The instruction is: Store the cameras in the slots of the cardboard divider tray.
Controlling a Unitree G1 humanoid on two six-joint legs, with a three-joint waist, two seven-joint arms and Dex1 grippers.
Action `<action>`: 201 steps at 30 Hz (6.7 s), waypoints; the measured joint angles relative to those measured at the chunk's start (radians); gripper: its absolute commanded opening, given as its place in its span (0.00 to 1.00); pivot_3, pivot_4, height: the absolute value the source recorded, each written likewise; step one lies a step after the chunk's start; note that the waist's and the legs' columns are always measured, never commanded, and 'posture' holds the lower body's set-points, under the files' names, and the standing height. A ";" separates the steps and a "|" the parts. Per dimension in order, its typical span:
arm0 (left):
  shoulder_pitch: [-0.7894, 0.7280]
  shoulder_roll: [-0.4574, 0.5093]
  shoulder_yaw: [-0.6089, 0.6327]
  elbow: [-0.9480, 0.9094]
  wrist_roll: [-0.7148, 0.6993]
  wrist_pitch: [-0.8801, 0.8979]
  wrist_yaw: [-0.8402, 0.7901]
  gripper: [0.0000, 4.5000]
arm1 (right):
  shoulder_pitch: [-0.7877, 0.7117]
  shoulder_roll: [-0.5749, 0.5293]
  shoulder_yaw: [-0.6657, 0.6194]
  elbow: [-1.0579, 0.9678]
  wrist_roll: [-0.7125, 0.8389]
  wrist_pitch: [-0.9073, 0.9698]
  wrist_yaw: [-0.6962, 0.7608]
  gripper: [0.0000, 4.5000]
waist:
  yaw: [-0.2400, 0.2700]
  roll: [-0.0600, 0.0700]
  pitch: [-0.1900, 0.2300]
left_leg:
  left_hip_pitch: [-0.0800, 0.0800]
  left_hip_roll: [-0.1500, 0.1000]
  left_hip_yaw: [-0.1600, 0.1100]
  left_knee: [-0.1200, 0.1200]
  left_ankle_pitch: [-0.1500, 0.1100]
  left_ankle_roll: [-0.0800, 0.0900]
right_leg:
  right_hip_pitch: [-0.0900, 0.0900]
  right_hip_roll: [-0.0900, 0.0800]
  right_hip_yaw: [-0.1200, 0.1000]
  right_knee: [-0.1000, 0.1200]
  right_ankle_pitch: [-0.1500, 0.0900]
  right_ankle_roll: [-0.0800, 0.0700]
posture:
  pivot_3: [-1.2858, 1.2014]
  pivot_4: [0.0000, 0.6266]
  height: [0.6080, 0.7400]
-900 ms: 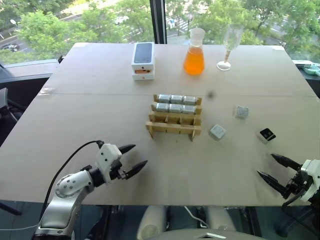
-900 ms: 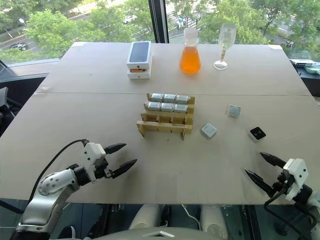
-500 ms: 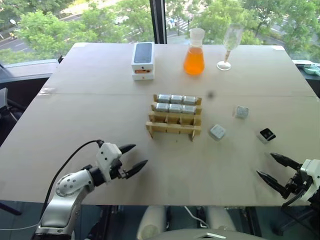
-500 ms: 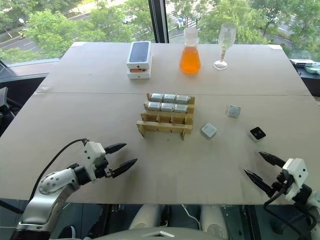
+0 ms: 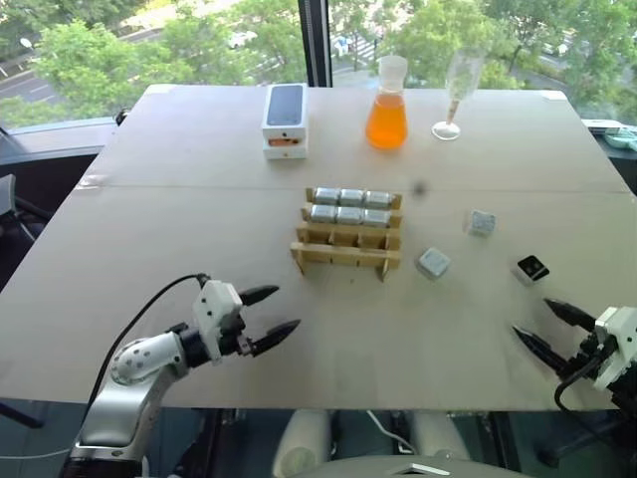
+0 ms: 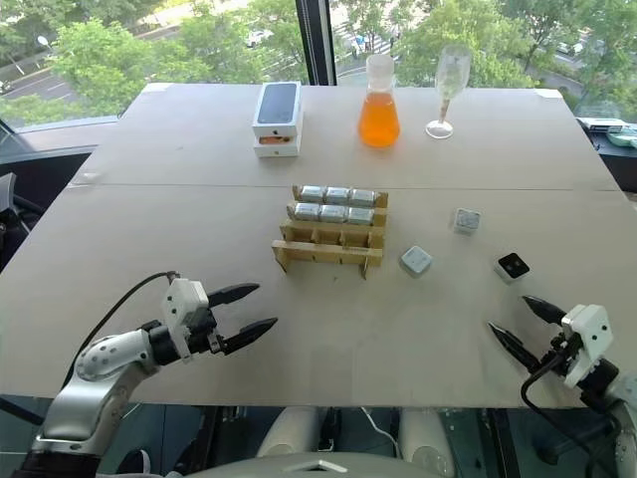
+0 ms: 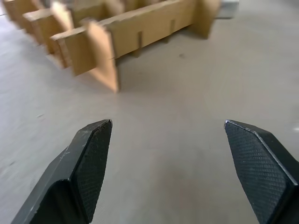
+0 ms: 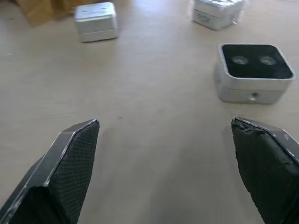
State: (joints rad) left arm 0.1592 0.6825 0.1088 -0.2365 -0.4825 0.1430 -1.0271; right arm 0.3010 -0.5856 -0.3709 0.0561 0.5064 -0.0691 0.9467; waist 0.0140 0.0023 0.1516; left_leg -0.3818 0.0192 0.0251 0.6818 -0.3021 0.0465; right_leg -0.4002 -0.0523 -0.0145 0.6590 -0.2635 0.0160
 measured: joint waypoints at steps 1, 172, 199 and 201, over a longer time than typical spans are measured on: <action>-0.016 0.017 0.001 -0.019 -0.027 0.014 -0.026 0.88 | -0.008 0.001 -0.001 -0.002 -0.001 0.016 -0.025 1.00 | 0.000 0.000 0.000 | 0.000 0.000 0.000 0.000 0.000 0.000 | 0.000 0.000 0.000 0.000 0.000 0.000 | 0.52 0.24 1.00; -1.371 -0.124 -0.327 1.565 0.442 -0.679 -0.583 0.75 | 0.086 0.110 0.316 -0.468 0.055 0.043 -0.068 1.00 | -0.001 -0.019 0.015 | -0.015 -0.001 -0.001 0.023 0.002 -0.001 | -0.014 0.018 0.000 0.021 0.004 0.007 | 0.52 0.24 1.00; -0.662 0.307 -0.373 0.563 -0.376 -0.002 -0.582 0.99 | -0.291 0.081 0.349 -0.320 -0.104 0.266 -0.239 1.00 | -0.025 -0.017 0.014 | -0.013 0.001 0.000 0.023 0.003 -0.004 | -0.014 0.017 0.005 0.023 0.004 0.006 | 0.52 0.24 1.00; -0.575 0.312 -0.303 0.478 -0.382 0.034 -0.571 0.99 | -0.348 0.089 0.374 -0.276 -0.116 0.293 -0.240 1.00 | -0.019 -0.017 0.014 | -0.013 0.001 -0.001 0.023 0.003 -0.003 | -0.014 0.017 0.003 0.023 0.004 0.006 | 0.52 0.24 1.00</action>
State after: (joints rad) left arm -0.4160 0.9945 -0.1942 0.2415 -0.8648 0.1772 -1.5982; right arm -0.0467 -0.4968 0.0033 -0.2197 0.3902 0.2240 0.7069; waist -0.0047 -0.0143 0.1659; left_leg -0.3946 0.0199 0.0239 0.7050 -0.2993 0.0434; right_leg -0.4138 -0.0353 -0.0112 0.6821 -0.2600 0.0221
